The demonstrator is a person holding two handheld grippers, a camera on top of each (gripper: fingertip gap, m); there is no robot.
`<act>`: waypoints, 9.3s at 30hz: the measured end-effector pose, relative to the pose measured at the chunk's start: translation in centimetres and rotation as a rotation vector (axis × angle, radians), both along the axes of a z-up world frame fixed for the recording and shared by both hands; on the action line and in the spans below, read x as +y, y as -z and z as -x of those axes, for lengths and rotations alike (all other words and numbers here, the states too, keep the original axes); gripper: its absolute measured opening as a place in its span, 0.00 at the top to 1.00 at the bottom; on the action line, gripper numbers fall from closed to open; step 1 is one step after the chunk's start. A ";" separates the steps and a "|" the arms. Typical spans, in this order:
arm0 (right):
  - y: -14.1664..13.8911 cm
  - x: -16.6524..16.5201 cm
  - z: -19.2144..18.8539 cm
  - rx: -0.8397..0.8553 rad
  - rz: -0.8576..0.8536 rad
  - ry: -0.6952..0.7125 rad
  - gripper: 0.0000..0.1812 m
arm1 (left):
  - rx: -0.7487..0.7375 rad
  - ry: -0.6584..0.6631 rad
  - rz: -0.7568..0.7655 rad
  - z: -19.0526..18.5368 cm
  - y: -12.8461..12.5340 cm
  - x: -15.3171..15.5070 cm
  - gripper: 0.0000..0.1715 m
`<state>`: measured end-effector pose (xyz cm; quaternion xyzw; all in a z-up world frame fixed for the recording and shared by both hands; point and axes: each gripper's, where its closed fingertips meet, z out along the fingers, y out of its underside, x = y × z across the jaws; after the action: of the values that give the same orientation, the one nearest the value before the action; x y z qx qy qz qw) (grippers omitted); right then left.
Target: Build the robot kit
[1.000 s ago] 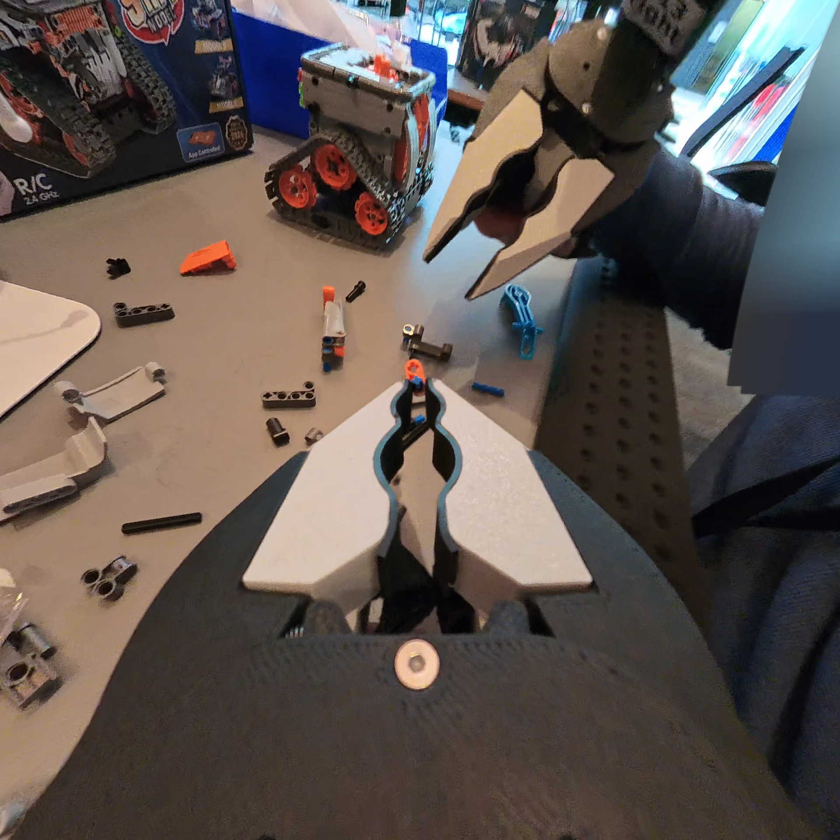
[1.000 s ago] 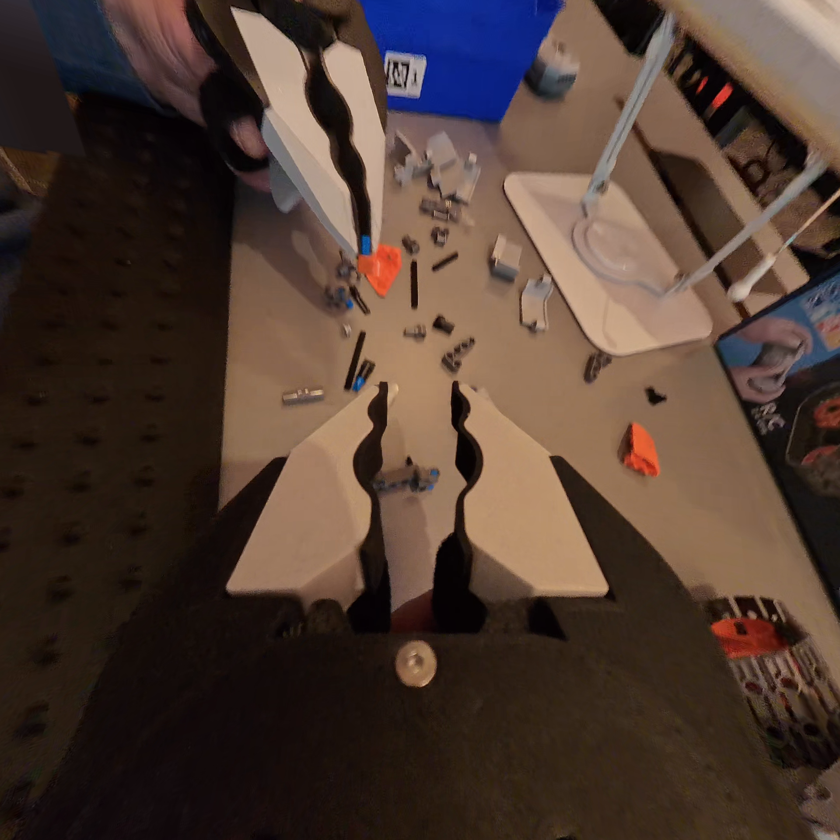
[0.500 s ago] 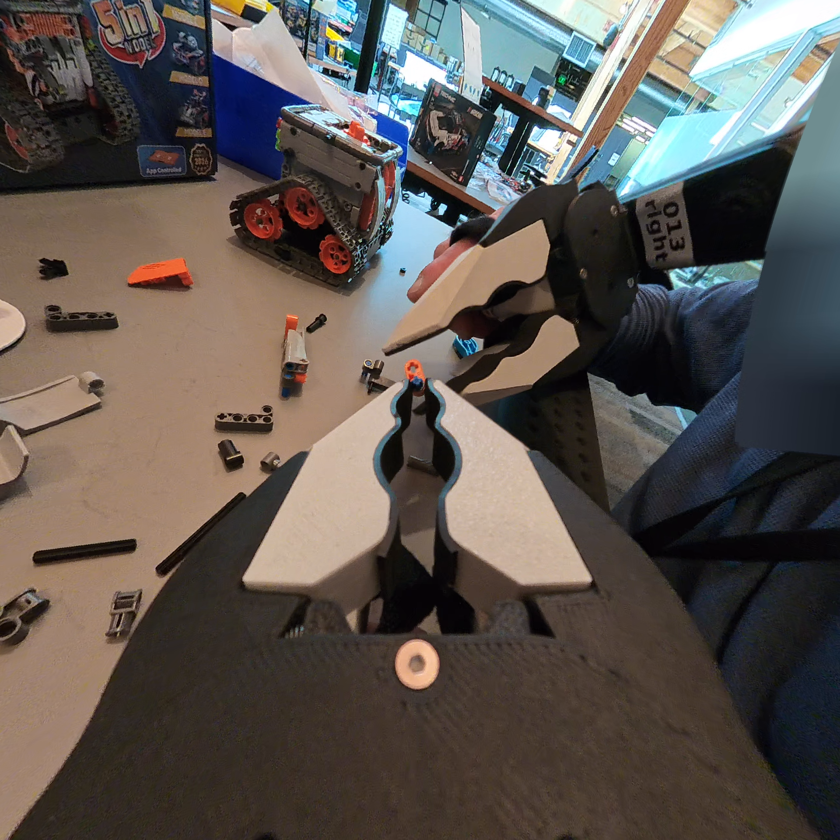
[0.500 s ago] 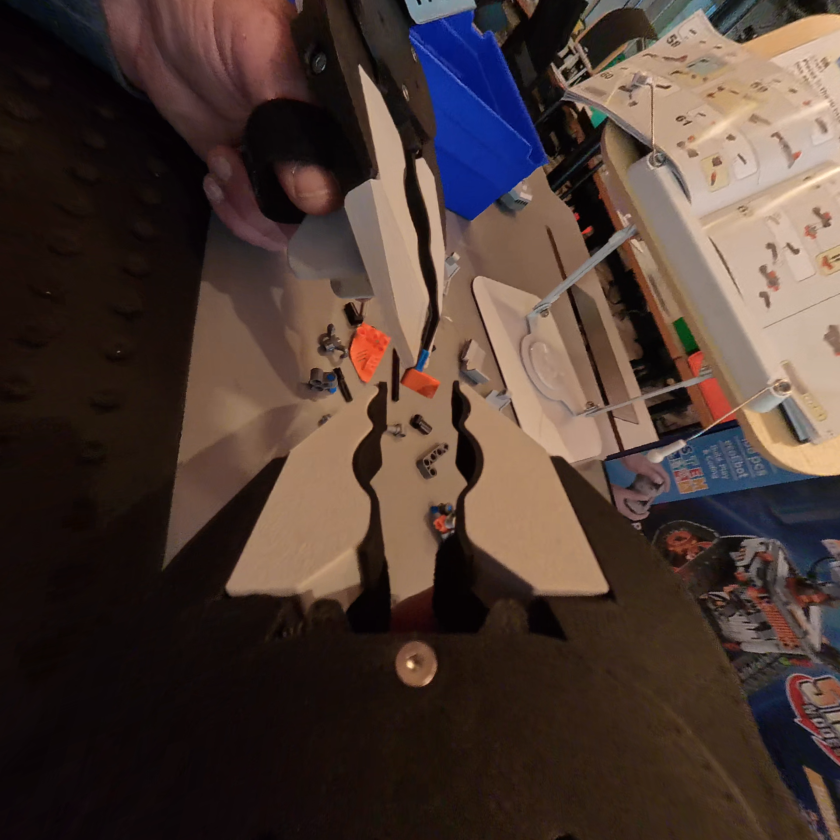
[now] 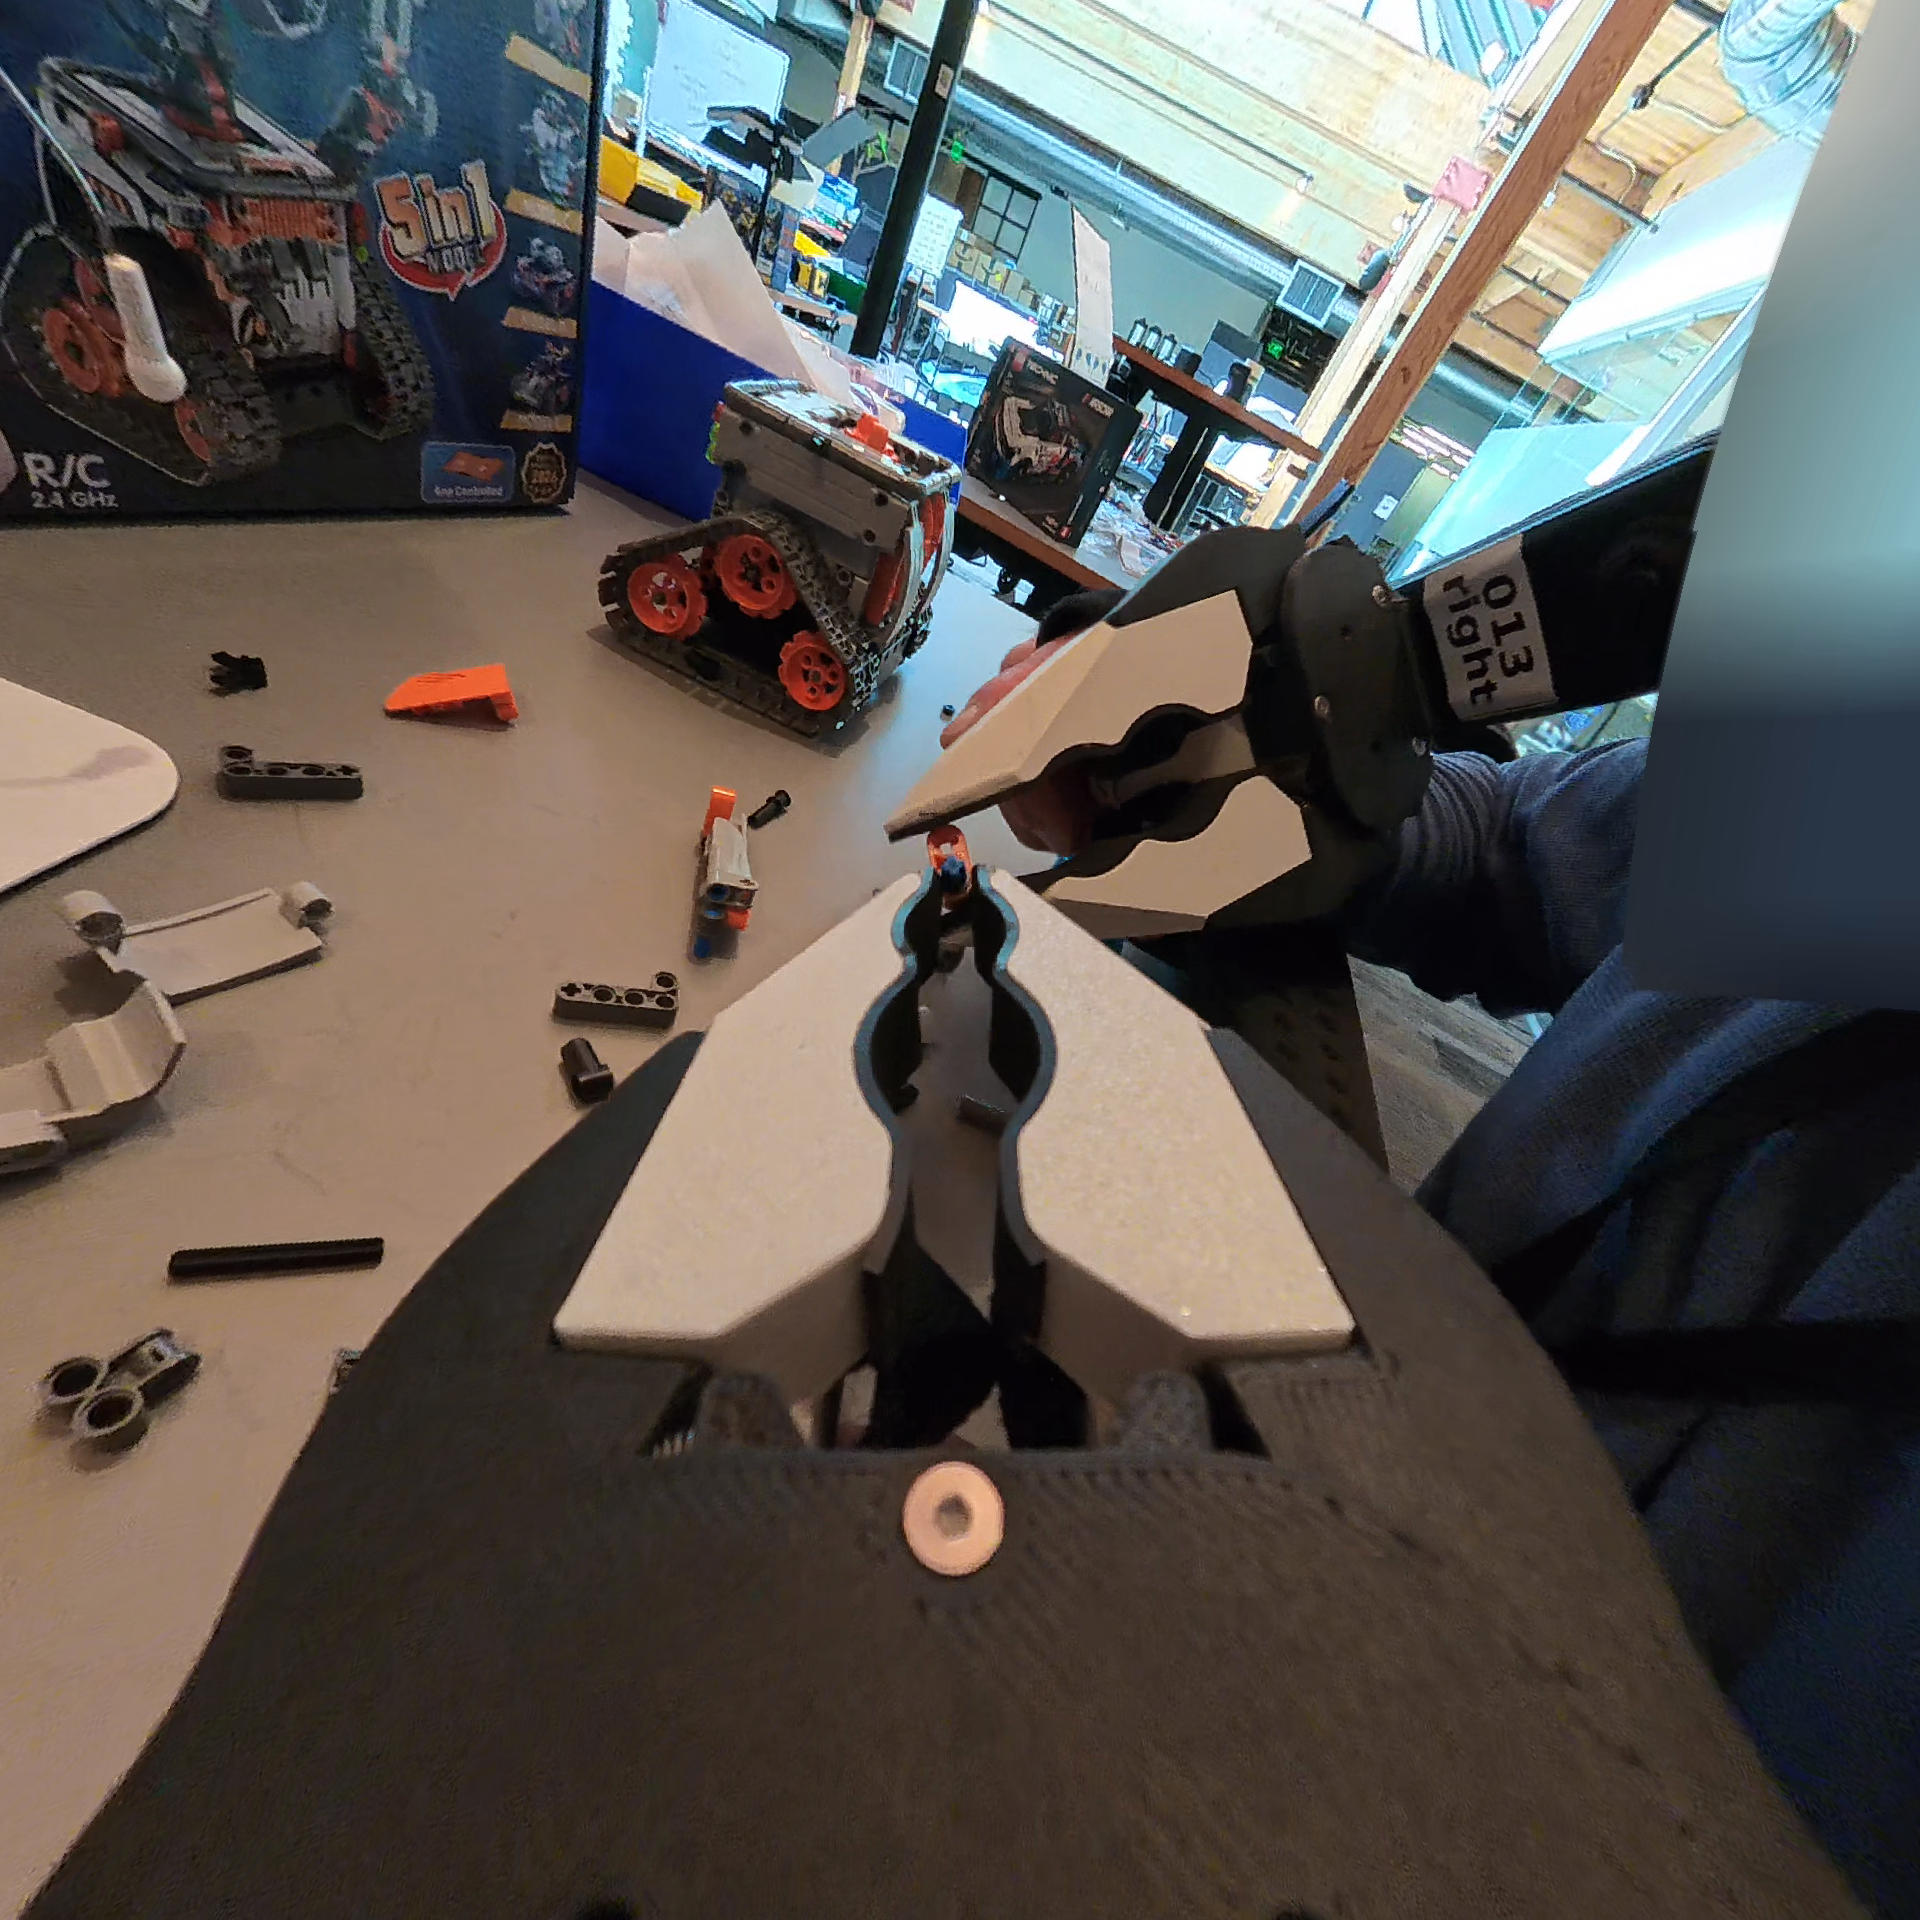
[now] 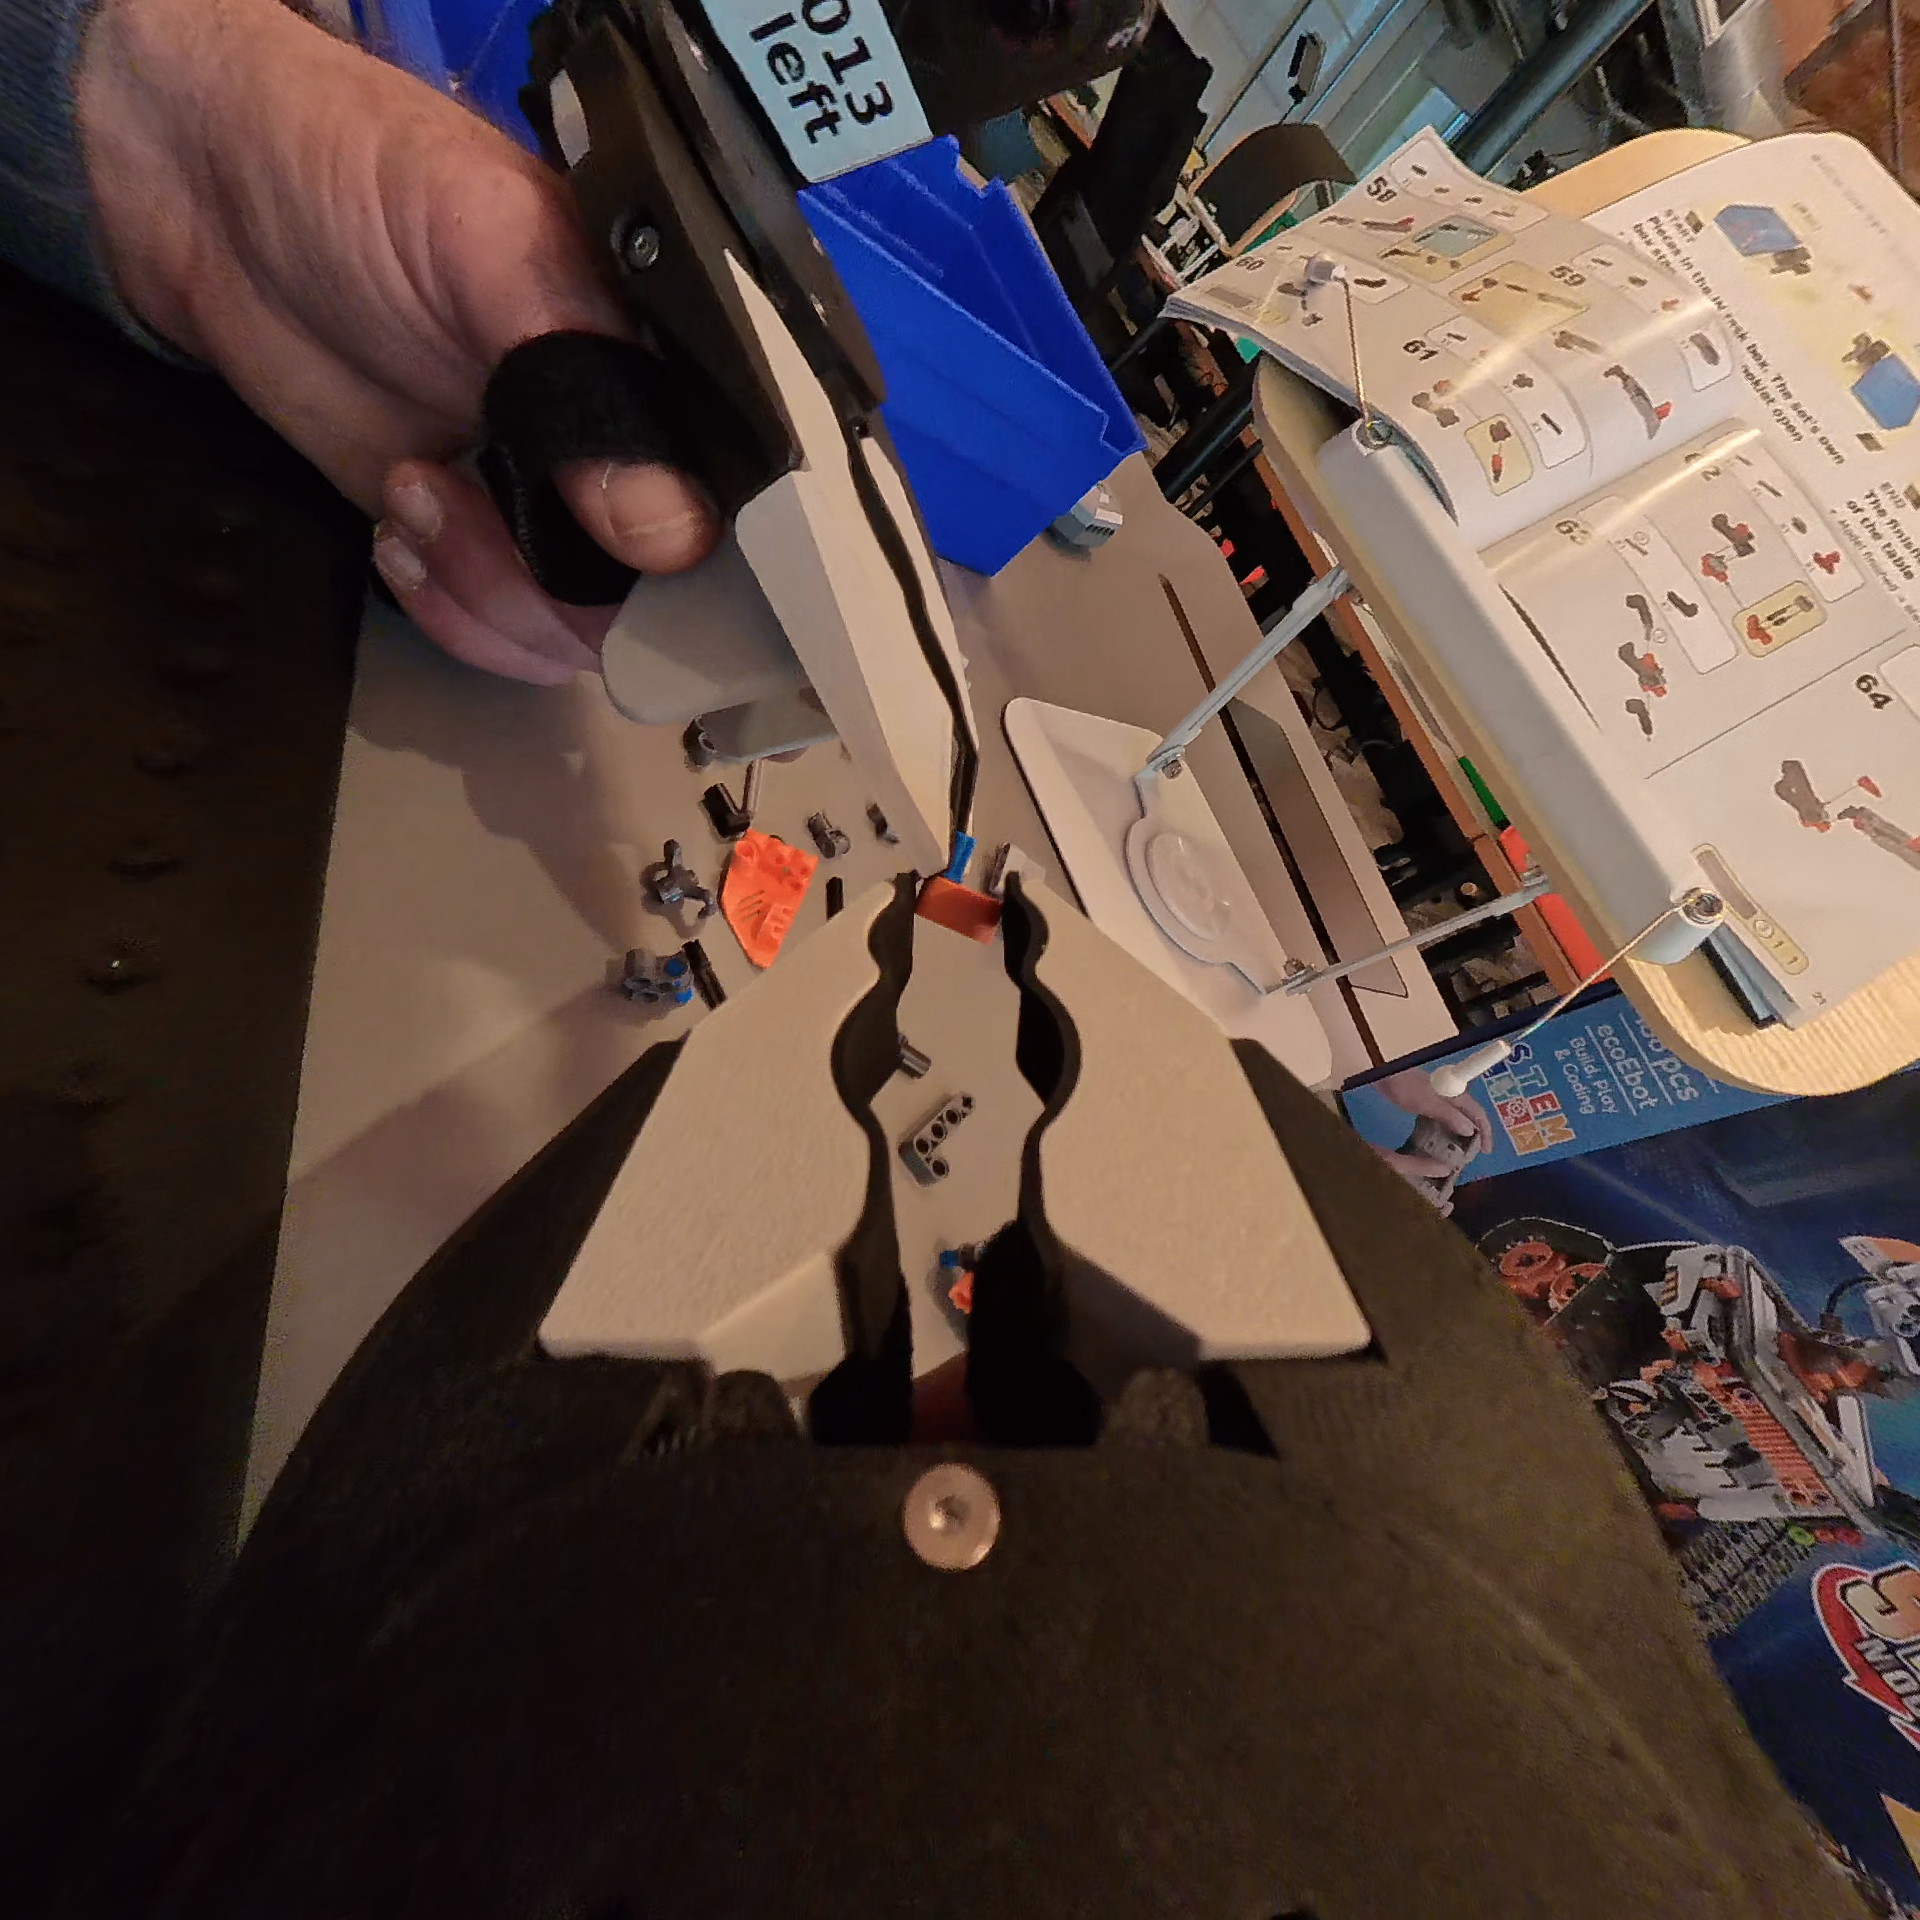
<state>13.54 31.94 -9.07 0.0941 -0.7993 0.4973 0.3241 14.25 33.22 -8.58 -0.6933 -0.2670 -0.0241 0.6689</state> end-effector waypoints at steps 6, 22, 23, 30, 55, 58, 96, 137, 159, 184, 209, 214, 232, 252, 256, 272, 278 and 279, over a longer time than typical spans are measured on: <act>-0.2 -0.4 0.7 0.006 0.025 0.020 0.92 | 0.025 -0.044 0.000 0.7 -0.2 -0.7 0.98; -0.4 -0.3 1.4 -0.021 0.066 0.036 0.92 | 0.026 -0.055 0.030 0.9 0.3 -0.7 0.96; -0.4 -0.3 1.5 -0.021 0.068 0.037 0.92 | 0.025 -0.057 0.033 0.9 0.3 -0.7 0.97; -0.3 -0.3 1.4 -0.027 0.067 0.037 0.92 | 0.027 -0.058 0.038 1.0 0.4 -0.7 0.97; 0.6 0.0 2.3 -0.279 0.112 0.048 0.92 | 0.002 -0.080 0.059 1.6 1.1 -0.9 0.98; 0.9 -0.2 2.0 -0.270 0.090 0.040 0.92 | 0.000 -0.072 0.059 1.5 1.1 -0.7 0.96; 1.2 -0.4 0.8 -0.039 -0.009 0.006 0.92 | 0.007 -0.050 0.039 1.0 0.8 -0.7 0.99; 1.3 -0.2 0.8 -0.012 -0.015 0.006 0.92 | 0.012 -0.054 0.044 1.1 0.8 -0.8 0.99; 1.7 0.3 0.7 0.038 -0.069 -0.016 0.98 | 0.008 -0.029 0.059 0.8 1.1 -0.6 0.99; -1.6 0.6 0.1 -0.742 0.305 -0.164 0.90 | 0.078 -0.089 -0.119 1.4 -2.2 -1.8 0.99; -3.5 0.7 -2.3 -0.773 0.333 -0.318 0.97 | 0.179 0.070 -0.151 -1.6 -3.5 0.5 0.98; -2.8 1.0 -2.7 -0.657 0.244 -0.307 0.97 | 0.215 0.077 -0.074 -2.0 -2.9 0.8 0.98; 1.4 3.7 -1.8 -0.548 0.012 -0.258 0.97 | 0.338 0.183 0.512 -4.4 5.2 0.8 0.99; 3.0 9.6 0.4 -0.519 -0.125 -0.138 0.97 | 0.643 0.318 0.829 -4.1 7.3 6.0 0.91; 3.5 10.4 0.4 -0.529 -0.140 -0.138 0.97 | 0.744 0.429 0.903 -3.5 8.2 8.3 0.90; 3.8 10.9 -0.3 -0.539 -0.154 -0.171 0.97 | 0.690 0.621 0.942 -3.3 10.5 10.6 0.98; 3.8 11.0 -0.5 -0.558 -0.147 -0.189 0.97 | 0.604 0.573 0.902 -3.4 10.4 10.1 0.94; 3.8 11.0 -0.5 -0.560 -0.145 -0.194 0.97 | 0.583 0.564 0.901 -3.3 10.3 10.0 0.93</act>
<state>14.08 42.93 -12.89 0.0518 -0.8782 0.4742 0.0345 17.54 43.25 -18.93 -0.9305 0.1374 0.1058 0.3227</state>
